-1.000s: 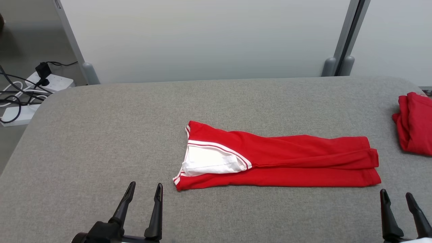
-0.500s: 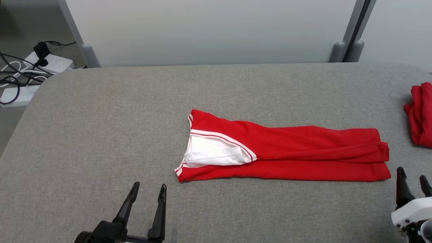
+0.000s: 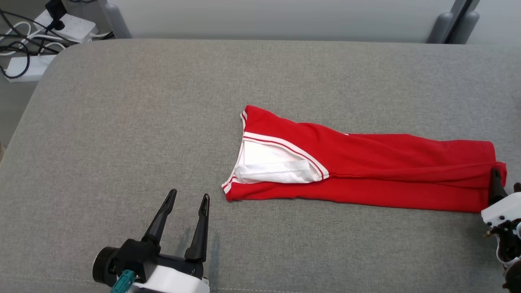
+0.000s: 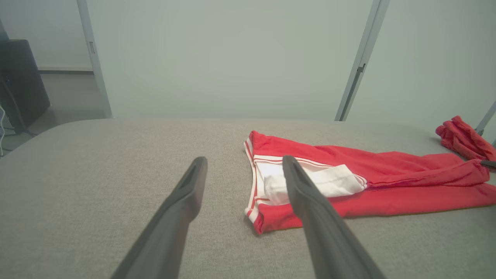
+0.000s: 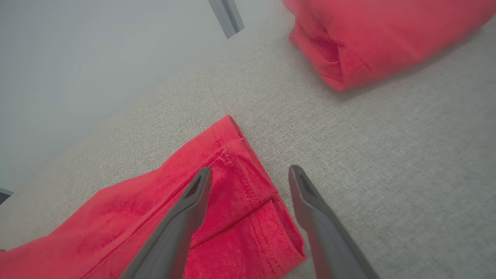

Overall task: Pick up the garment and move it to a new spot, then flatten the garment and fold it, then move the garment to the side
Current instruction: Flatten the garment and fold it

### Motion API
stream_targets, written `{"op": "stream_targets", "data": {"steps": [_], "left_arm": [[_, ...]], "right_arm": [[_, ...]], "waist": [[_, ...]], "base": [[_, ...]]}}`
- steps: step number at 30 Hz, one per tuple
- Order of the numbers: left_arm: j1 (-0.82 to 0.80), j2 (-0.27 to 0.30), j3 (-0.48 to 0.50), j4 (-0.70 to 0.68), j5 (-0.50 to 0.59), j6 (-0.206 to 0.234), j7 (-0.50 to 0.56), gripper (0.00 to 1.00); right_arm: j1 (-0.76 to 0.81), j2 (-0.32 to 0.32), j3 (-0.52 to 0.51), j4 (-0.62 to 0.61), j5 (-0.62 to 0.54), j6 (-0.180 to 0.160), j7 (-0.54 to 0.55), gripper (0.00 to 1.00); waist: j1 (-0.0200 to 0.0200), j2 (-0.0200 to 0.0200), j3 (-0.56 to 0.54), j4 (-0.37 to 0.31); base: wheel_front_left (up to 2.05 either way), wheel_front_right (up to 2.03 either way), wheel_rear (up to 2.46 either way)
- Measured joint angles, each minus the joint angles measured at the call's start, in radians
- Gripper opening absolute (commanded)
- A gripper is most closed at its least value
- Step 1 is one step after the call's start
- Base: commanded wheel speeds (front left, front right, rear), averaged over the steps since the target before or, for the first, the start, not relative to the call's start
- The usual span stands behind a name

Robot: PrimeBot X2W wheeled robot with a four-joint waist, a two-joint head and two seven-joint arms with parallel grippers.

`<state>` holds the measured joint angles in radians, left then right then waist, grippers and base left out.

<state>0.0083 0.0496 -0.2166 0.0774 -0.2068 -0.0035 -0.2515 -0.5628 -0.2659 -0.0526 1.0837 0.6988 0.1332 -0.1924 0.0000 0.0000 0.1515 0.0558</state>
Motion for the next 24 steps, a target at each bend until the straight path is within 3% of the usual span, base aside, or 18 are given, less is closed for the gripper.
{"op": "stream_targets", "data": {"steps": [16,17,18,19,20,24], "left_arm": [[-0.054,-0.001,-0.004,0.0,0.0,-0.013,0.0,1.0],[-0.055,-0.001,-0.004,0.0,0.0,-0.013,0.0,1.0],[-0.055,-0.001,-0.004,0.001,0.0,-0.014,0.0,1.0],[-0.055,-0.001,-0.004,0.001,0.0,-0.014,0.0,1.0],[-0.055,-0.001,-0.004,0.001,0.0,-0.014,0.0,1.0],[-0.055,-0.001,-0.004,0.001,0.0,-0.015,0.0,1.0]], "right_arm": [[-0.103,-0.022,0.017,0.149,0.073,0.0,0.08,0.97],[-0.106,-0.022,0.02,0.155,0.077,0.0,0.081,0.61],[-0.106,-0.022,0.023,0.158,0.077,0.0,0.083,0.35],[-0.106,-0.022,0.023,0.16,0.078,0.0,0.089,0.13],[-0.106,-0.022,0.025,0.162,0.083,0.0,0.091,0.0],[-0.106,-0.018,0.032,0.163,0.1,0.0,0.097,0.0]], "waist": [[0.0,0.0,0.055,0.028],[0.0,0.0,0.054,0.028],[0.0,0.0,0.052,0.028],[0.0,0.0,0.05,0.028],[0.0,0.0,0.049,0.028],[0.0,0.0,0.043,0.028]], "base": [[0.0,0.0,0.0],[0.0,0.0,0.0],[0.0,0.0,0.0],[0.0,0.0,0.0],[0.0,0.0,0.0],[0.0,0.0,0.0]]}}
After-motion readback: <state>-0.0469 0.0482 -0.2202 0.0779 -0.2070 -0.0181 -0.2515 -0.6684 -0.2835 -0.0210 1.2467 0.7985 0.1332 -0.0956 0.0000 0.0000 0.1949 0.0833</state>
